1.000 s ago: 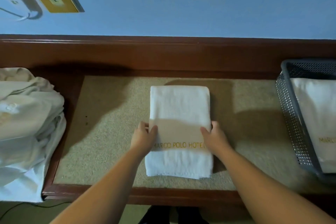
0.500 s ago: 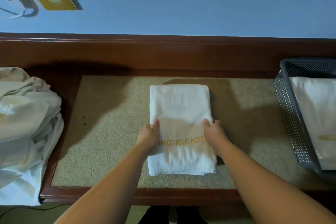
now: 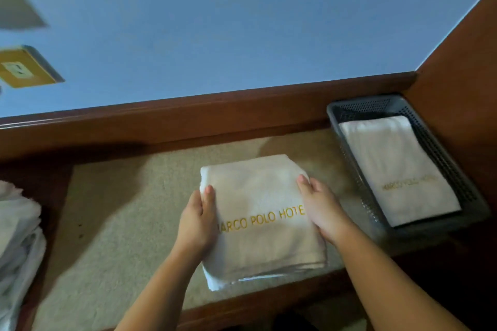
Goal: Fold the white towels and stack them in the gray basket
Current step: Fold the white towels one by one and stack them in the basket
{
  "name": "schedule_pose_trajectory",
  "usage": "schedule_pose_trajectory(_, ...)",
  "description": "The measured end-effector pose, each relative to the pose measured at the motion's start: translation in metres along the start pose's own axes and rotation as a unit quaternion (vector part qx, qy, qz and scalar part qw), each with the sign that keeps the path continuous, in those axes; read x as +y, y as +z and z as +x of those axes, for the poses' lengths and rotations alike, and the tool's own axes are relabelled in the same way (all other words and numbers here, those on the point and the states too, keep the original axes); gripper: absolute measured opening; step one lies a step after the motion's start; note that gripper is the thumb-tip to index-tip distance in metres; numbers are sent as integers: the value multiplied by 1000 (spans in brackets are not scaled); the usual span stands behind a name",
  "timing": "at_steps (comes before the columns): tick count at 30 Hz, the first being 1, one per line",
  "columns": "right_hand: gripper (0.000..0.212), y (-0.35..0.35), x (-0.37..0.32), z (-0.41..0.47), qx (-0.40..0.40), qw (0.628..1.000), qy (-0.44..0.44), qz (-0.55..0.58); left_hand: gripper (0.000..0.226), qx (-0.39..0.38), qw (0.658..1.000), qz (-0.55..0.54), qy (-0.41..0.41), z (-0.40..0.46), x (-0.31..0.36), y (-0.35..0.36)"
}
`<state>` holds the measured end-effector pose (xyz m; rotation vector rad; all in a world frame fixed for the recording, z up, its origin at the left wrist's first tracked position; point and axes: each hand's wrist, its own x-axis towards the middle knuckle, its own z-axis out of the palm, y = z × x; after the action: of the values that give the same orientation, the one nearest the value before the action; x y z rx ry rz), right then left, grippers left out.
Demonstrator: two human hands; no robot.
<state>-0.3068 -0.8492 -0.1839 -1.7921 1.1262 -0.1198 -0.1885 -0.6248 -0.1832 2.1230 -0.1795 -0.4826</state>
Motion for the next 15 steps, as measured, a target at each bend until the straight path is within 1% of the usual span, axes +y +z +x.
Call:
schedule_pose_trajectory(5,43,-115,-23,20,73,994,-79,-4,47,9,997,-45,69,-6,95,59)
schedule_pose_trajectory(10,42,-241,-25,75,129,981,-146,-11,41,13,984,-124,129,-13,193,151)
schedule_pose_trajectory(13,40,-306,-19,112,155,975,-151,-46,38,-3,981,-144,128,-16,235,216)
schedule_pose_trajectory(15,41,-335,-8,137,161,974,-139,-74,36,-26,982,-156,100,-14,251,259)
